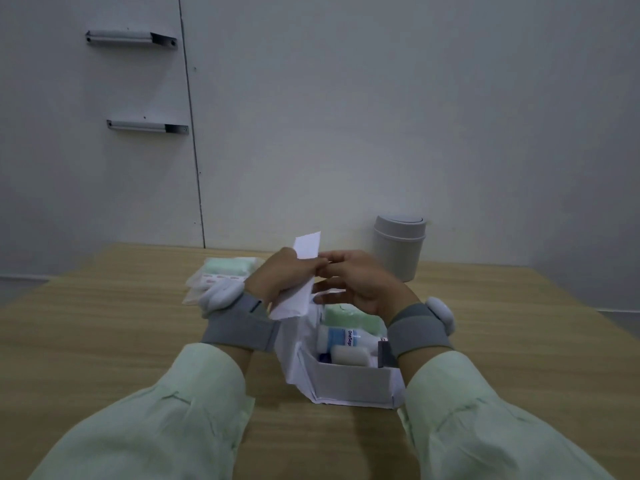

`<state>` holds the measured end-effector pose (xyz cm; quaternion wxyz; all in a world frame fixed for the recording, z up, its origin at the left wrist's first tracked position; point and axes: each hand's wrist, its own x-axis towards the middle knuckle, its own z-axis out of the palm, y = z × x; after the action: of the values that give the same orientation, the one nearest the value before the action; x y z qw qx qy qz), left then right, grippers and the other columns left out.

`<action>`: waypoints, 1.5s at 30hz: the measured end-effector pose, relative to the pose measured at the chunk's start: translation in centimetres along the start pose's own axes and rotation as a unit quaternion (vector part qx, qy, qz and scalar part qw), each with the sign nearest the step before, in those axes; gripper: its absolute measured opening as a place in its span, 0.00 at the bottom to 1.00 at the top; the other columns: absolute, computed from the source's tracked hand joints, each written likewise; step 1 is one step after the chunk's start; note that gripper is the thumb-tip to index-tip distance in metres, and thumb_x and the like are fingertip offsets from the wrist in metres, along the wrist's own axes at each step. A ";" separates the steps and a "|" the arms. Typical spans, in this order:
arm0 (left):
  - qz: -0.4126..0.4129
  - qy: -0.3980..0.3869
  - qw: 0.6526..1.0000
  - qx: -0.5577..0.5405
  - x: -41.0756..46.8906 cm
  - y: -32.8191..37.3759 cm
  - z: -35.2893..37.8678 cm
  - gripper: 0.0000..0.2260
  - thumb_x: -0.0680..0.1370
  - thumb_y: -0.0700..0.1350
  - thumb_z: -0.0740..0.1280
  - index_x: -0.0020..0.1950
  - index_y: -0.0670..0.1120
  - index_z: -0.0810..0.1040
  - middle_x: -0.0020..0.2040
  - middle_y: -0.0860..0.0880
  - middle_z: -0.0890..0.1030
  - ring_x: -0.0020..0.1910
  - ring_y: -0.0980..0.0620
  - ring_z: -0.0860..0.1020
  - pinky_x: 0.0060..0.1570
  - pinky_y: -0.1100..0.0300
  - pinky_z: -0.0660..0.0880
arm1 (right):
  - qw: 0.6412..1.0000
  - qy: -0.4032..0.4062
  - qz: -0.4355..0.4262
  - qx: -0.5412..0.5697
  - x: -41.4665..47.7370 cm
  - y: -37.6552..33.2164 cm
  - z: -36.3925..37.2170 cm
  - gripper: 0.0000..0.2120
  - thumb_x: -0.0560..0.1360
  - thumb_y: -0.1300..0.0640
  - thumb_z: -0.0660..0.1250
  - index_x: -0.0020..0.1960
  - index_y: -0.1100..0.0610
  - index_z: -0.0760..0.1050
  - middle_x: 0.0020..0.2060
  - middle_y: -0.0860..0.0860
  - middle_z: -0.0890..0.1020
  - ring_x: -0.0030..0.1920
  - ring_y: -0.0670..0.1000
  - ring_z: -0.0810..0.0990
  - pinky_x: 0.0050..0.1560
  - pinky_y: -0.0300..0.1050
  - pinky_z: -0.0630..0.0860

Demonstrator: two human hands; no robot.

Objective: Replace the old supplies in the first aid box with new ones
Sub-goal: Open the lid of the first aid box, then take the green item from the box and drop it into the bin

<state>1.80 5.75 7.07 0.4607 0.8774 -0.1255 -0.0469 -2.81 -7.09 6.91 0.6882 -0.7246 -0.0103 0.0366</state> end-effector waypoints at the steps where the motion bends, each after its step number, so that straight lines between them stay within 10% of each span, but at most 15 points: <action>1: -0.006 0.010 1.000 0.022 0.1 -0.3 -0.4 0.17 0.74 0.54 0.67 0.53 0.41 0.78 0.46 0.44 0.79 0.36 0.52 0.74 0.31 0.61 0.68 | 1.000 -0.011 0.005 -0.015 -0.1 0.0 0.1 0.10 0.76 0.69 0.60 0.51 0.60 0.77 0.42 0.57 0.80 0.36 0.53 0.82 0.40 0.47 0.82; 5: -0.040 0.010 0.997 0.065 0.5 -2.4 -1.8 0.16 0.72 0.46 0.70 0.53 0.36 0.76 0.48 0.41 0.77 0.42 0.47 0.74 0.37 0.58 0.68 | 0.995 0.061 0.016 -0.072 0.5 0.8 0.3 0.15 0.75 0.67 0.62 0.61 0.60 0.74 0.44 0.56 0.79 0.37 0.52 0.79 0.37 0.44 0.79; 16: -0.139 0.017 0.981 0.137 0.7 -8.3 -0.7 0.19 0.72 0.42 0.70 0.60 0.36 0.74 0.53 0.43 0.75 0.55 0.46 0.75 0.45 0.60 0.68 | 0.958 0.245 0.005 -0.150 1.5 4.0 -2.6 0.10 0.71 0.65 0.63 0.45 0.53 0.77 0.34 0.49 0.76 0.38 0.51 0.75 0.42 0.45 0.72; 22: -0.143 0.015 0.972 0.184 1.2 -9.8 0.3 0.19 0.74 0.46 0.68 0.62 0.38 0.73 0.64 0.42 0.75 0.62 0.43 0.73 0.51 0.57 0.70 | 0.900 0.367 0.030 -0.232 1.6 5.8 -4.9 0.14 0.71 0.61 0.63 0.54 0.51 0.78 0.57 0.56 0.79 0.61 0.59 0.73 0.59 0.47 0.71; 25: -0.148 0.015 0.961 0.232 1.0 -10.0 0.5 0.20 0.72 0.51 0.68 0.61 0.42 0.74 0.64 0.42 0.74 0.64 0.42 0.71 0.57 0.55 0.70 | 0.901 0.358 0.091 -0.229 1.2 6.5 -6.0 0.19 0.72 0.59 0.62 0.63 0.55 0.73 0.62 0.58 0.74 0.62 0.61 0.71 0.61 0.49 0.69; 32: -0.080 0.062 0.952 0.288 0.7 -8.4 2.3 0.22 0.76 0.54 0.63 0.66 0.45 0.71 0.68 0.43 0.69 0.68 0.42 0.67 0.65 0.51 0.66 | 0.920 0.292 0.111 -0.238 1.0 7.3 -6.1 0.06 0.70 0.59 0.62 0.35 0.59 0.69 0.36 0.55 0.72 0.45 0.57 0.72 0.45 0.47 0.67; 37: 0.102 0.023 0.988 0.118 0.7 -5.6 4.7 0.16 0.78 0.51 0.63 0.60 0.43 0.74 0.59 0.44 0.74 0.57 0.47 0.74 0.57 0.56 0.71 | 0.881 0.343 0.098 -0.310 1.1 7.2 -6.2 0.13 0.74 0.51 0.61 0.51 0.57 0.78 0.51 0.60 0.75 0.55 0.60 0.71 0.52 0.46 0.67; 45: 0.120 -0.094 0.976 0.155 1.2 -3.8 8.2 0.17 0.74 0.48 0.67 0.59 0.41 0.74 0.60 0.42 0.75 0.54 0.46 0.75 0.53 0.54 0.73 | 0.879 0.265 0.132 -0.375 1.1 6.5 -5.7 0.20 0.76 0.50 0.62 0.59 0.66 0.74 0.60 0.62 0.78 0.60 0.61 0.76 0.49 0.42 0.69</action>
<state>2.04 0.92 -0.69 0.3080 0.9082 -0.2782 -0.0535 -1.53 -13.08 0.66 0.3308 -0.9057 0.2550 -0.0729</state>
